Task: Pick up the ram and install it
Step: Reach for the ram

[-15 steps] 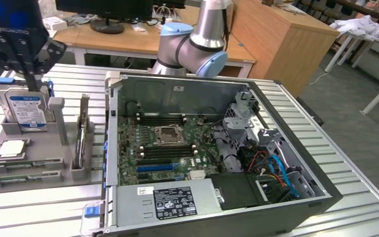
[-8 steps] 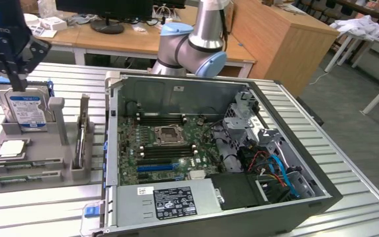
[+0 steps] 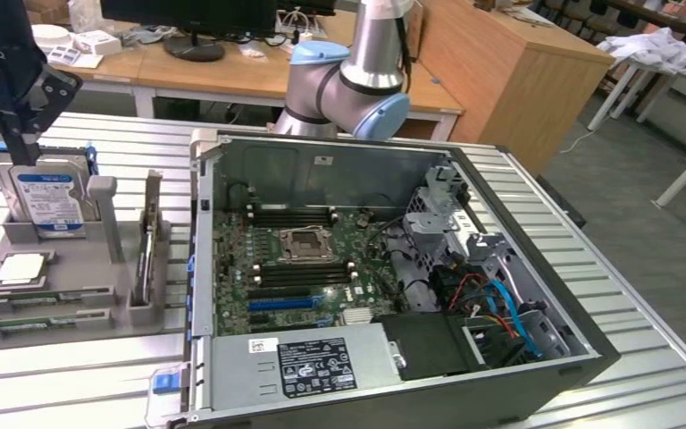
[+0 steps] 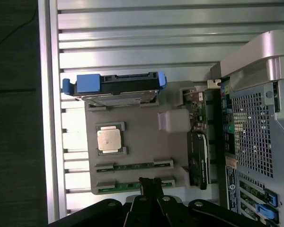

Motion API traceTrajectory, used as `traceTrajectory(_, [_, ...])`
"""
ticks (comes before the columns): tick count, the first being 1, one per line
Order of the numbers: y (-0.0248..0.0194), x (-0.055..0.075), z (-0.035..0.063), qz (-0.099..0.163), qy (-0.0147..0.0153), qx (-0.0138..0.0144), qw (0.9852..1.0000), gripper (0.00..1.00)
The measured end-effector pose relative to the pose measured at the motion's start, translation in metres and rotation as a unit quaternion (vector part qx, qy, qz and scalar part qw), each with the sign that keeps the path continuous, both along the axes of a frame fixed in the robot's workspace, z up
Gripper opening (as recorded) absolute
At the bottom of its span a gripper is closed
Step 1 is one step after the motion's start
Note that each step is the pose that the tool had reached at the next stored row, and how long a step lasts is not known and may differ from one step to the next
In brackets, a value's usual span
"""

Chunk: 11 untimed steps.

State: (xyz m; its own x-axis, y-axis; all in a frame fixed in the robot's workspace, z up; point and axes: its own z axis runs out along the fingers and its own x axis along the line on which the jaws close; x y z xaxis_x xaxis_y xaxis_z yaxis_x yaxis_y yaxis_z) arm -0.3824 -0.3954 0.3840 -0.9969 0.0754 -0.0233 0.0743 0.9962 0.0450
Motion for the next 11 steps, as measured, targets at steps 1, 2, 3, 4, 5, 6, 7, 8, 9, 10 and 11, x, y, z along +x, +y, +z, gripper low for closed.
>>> traceTrajectory(1, [0.0000,0.0000,0.0000,0.000,0.0000,0.0000,1.0000,0.11])
traceTrajectory(2, [0.0000,0.0000,0.0000,0.000,0.0000,0.0000,1.0000,0.11])
traceTrajectory(3, [0.0000,0.0000,0.0000,0.000,0.0001,0.0000,1.0000,0.11])
traceTrajectory(4, [0.0000,0.0000,0.0000,0.000,0.0000,0.0000,1.0000,0.11])
traceTrajectory(5, [0.0000,-0.0001,0.0000,0.000,0.0000,0.0000,1.0000,0.11])
traceTrajectory(6, [-0.0004,-0.0002,0.0000,0.000,0.0001,0.0000,1.0000,0.11])
traceTrajectory(7, [-0.0012,-0.0002,0.0000,0.000,0.0000,0.0000,1.0000,0.11])
traceTrajectory(8, [-0.0022,-0.0001,0.0000,0.000,0.0000,0.0000,1.0000,0.11])
traceTrajectory(9, [-0.0035,-0.0001,0.0000,0.000,0.0000,0.0000,1.0000,0.11])
traceTrajectory(10, [-0.0049,-0.0001,0.0000,0.000,0.0000,0.0000,1.0000,0.11])
traceTrajectory(11, [-0.0066,-0.0001,0.0000,0.000,0.0000,0.0000,1.0000,0.11])
